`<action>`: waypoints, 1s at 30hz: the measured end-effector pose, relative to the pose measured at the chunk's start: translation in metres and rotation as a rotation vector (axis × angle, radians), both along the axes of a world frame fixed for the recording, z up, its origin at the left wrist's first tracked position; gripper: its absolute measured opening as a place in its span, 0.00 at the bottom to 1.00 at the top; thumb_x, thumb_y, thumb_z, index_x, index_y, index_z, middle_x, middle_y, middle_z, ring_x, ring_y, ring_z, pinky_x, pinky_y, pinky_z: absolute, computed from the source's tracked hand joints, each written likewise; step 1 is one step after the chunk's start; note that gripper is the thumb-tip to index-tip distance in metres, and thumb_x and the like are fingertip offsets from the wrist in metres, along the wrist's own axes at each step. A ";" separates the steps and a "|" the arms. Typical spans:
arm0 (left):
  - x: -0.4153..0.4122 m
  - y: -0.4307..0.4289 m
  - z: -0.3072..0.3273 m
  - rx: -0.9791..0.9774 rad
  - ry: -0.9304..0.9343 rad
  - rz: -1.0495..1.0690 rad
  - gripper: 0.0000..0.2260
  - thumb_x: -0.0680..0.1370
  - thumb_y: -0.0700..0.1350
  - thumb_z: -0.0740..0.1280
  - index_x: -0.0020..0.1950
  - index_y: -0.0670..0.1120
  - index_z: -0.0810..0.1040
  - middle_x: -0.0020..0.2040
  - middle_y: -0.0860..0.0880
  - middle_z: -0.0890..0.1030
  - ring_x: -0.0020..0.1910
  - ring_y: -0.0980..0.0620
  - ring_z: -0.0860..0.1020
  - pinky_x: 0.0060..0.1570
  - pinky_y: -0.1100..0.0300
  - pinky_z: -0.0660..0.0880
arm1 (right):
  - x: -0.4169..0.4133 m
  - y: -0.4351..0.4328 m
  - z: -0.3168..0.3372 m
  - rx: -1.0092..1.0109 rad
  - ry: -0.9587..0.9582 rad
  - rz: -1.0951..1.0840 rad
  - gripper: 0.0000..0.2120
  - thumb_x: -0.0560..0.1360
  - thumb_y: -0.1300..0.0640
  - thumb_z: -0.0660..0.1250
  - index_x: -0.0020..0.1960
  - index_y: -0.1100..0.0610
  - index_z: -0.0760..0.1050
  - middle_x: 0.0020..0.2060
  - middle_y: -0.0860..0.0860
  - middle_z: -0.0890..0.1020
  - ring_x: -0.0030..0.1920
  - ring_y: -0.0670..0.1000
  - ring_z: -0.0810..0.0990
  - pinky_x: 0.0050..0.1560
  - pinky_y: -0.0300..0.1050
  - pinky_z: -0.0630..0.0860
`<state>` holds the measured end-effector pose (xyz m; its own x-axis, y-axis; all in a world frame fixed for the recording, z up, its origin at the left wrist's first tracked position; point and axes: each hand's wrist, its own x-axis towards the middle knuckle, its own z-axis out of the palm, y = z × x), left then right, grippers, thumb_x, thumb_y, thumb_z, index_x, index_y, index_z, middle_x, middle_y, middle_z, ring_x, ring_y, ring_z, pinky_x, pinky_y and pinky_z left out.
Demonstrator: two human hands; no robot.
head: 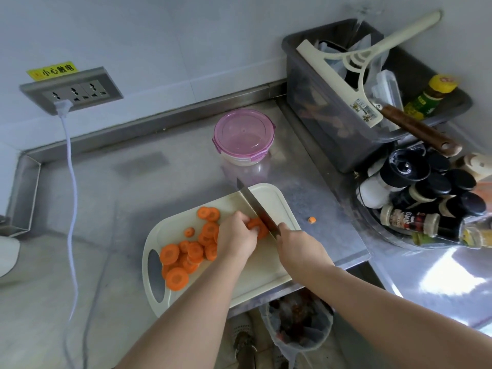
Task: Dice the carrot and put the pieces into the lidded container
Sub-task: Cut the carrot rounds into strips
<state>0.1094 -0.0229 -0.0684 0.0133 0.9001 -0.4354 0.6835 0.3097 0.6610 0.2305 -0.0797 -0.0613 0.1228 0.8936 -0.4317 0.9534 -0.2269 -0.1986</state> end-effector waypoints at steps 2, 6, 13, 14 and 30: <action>-0.001 0.000 0.000 -0.016 -0.006 0.002 0.05 0.74 0.44 0.69 0.46 0.50 0.73 0.46 0.46 0.82 0.45 0.45 0.82 0.49 0.50 0.78 | 0.004 0.001 0.002 0.035 0.018 -0.006 0.11 0.81 0.62 0.53 0.62 0.56 0.64 0.30 0.50 0.69 0.32 0.55 0.74 0.24 0.42 0.62; -0.002 0.001 0.002 -0.027 -0.010 -0.008 0.09 0.75 0.48 0.67 0.54 0.48 0.75 0.50 0.48 0.83 0.47 0.45 0.82 0.50 0.50 0.79 | 0.013 -0.005 0.012 0.095 -0.015 0.055 0.11 0.80 0.63 0.53 0.62 0.55 0.65 0.31 0.49 0.71 0.29 0.53 0.72 0.26 0.42 0.65; -0.032 0.025 0.060 0.633 -0.055 0.243 0.07 0.78 0.39 0.64 0.53 0.45 0.78 0.50 0.47 0.79 0.41 0.55 0.76 0.45 0.70 0.67 | 0.053 -0.018 0.025 0.452 -0.185 0.286 0.10 0.77 0.51 0.63 0.56 0.52 0.76 0.35 0.47 0.80 0.26 0.52 0.66 0.30 0.41 0.61; -0.034 0.030 0.070 0.686 -0.061 0.178 0.07 0.77 0.40 0.65 0.53 0.46 0.79 0.49 0.49 0.79 0.39 0.59 0.74 0.44 0.72 0.66 | 0.061 -0.019 0.025 0.509 -0.191 0.347 0.10 0.73 0.52 0.68 0.54 0.53 0.78 0.32 0.47 0.80 0.23 0.52 0.66 0.29 0.41 0.64; -0.009 0.014 0.056 0.326 0.365 -0.793 0.05 0.74 0.56 0.68 0.47 0.58 0.80 0.51 0.58 0.79 0.56 0.55 0.72 0.59 0.57 0.66 | 0.078 -0.021 0.032 0.583 -0.151 0.685 0.12 0.64 0.58 0.74 0.46 0.54 0.79 0.29 0.46 0.78 0.28 0.52 0.76 0.32 0.43 0.72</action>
